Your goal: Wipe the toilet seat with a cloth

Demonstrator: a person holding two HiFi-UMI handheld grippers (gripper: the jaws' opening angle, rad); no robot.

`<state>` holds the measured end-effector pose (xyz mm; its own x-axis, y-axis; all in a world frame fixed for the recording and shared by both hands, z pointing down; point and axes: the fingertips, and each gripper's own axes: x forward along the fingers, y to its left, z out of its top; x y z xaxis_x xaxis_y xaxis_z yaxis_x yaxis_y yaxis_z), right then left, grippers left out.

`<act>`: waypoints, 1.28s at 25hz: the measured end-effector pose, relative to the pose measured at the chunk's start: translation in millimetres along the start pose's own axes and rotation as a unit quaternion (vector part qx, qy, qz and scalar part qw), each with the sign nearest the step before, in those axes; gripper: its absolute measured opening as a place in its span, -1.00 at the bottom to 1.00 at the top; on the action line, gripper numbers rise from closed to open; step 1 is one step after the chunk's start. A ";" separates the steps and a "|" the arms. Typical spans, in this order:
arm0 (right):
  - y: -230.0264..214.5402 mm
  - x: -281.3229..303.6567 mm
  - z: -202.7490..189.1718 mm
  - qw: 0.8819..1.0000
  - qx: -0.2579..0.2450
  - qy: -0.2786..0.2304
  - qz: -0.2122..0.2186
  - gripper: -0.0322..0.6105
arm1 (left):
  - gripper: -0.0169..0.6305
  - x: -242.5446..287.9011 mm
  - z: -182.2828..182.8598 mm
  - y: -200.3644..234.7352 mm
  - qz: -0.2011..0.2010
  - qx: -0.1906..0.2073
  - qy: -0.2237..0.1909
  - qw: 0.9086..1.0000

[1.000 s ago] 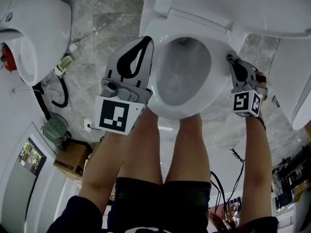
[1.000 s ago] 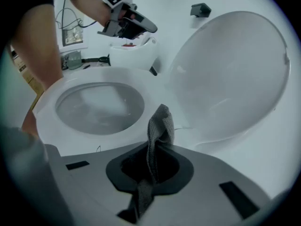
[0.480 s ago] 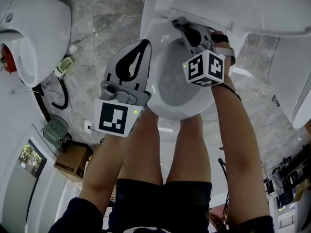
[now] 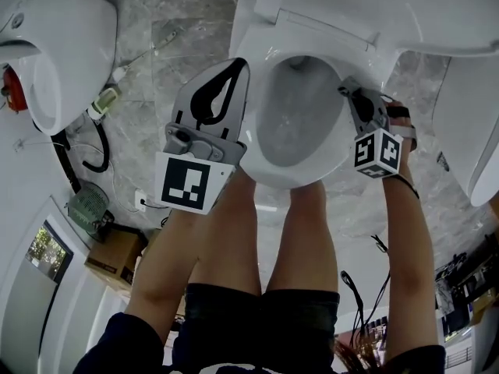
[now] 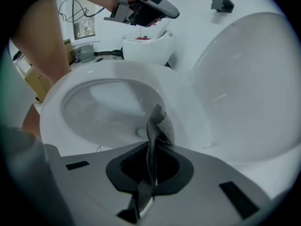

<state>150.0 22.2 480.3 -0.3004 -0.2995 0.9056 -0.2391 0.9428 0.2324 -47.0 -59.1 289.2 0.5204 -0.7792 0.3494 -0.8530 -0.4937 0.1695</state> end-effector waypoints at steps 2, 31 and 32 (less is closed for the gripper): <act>20.0 -9.1 -8.2 0.999 0.027 0.008 0.020 -0.82 | -0.89 -3.0 0.7 -0.5 0.000 0.000 -0.001 1.000; -72.1 -190.5 86.2 0.854 0.360 -0.313 -0.207 -0.82 | -0.89 -22.2 41.1 -49.6 -0.017 0.017 -0.045 0.999; -76.0 -196.8 87.5 0.851 0.358 -0.315 -0.218 -0.83 | -0.89 -21.8 41.5 -50.9 -0.017 0.018 -0.045 0.999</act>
<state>146.5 -3.4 253.4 -0.4199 -0.8305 0.3660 -0.8892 0.4572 0.0174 -13.3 -33.1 234.7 0.5516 -0.7928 0.2592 -0.8338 -0.5326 0.1454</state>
